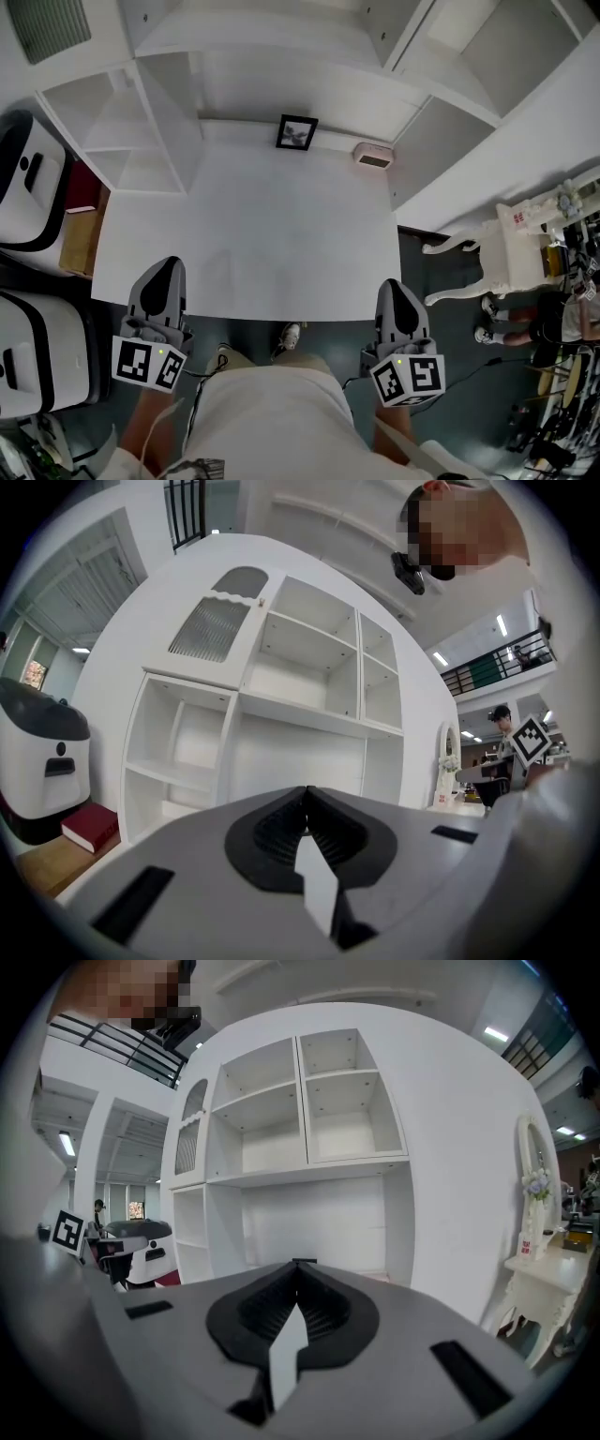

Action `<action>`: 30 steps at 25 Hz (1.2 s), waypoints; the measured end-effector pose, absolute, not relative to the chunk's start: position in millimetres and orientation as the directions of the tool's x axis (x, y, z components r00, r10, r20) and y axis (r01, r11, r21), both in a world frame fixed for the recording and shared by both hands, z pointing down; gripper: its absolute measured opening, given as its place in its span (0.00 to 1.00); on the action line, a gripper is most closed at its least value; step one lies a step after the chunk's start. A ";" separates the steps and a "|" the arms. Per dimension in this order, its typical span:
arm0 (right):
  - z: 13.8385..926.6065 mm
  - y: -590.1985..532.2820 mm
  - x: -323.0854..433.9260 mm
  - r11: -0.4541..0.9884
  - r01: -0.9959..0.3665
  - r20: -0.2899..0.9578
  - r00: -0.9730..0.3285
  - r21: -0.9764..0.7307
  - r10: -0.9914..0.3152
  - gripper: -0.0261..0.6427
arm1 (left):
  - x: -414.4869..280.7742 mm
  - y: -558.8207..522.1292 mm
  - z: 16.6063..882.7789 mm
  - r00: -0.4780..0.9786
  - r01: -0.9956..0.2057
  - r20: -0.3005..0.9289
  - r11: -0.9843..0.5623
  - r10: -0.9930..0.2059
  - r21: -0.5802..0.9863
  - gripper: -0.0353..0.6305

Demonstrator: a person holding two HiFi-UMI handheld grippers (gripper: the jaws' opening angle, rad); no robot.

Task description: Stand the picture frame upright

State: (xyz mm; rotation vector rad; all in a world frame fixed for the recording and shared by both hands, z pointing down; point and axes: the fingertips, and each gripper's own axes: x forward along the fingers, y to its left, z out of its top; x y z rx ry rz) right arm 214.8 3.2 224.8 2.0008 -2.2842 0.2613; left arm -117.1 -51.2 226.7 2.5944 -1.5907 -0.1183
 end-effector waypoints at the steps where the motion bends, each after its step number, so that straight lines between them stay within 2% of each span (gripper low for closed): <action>1: 221.7 2.3 217.0 0.120 -0.991 0.177 -0.130 -0.063 -0.976 0.05 | -115.9 -52.0 222.9 0.455 -0.884 -0.022 -0.454 -0.890 0.115 0.08; 12: 198.8 -19.5 226.0 0.119 -0.991 0.136 -0.125 -0.055 -0.983 0.05 | -76.3 -78.0 205.7 0.512 -0.846 -0.066 -0.516 -0.857 0.135 0.08; 30: 197.4 -58.6 209.4 0.199 -0.975 0.070 -0.206 -0.097 -0.976 0.05 | -73.2 -94.1 198.3 0.503 -0.850 -0.069 -0.507 -0.862 0.141 0.08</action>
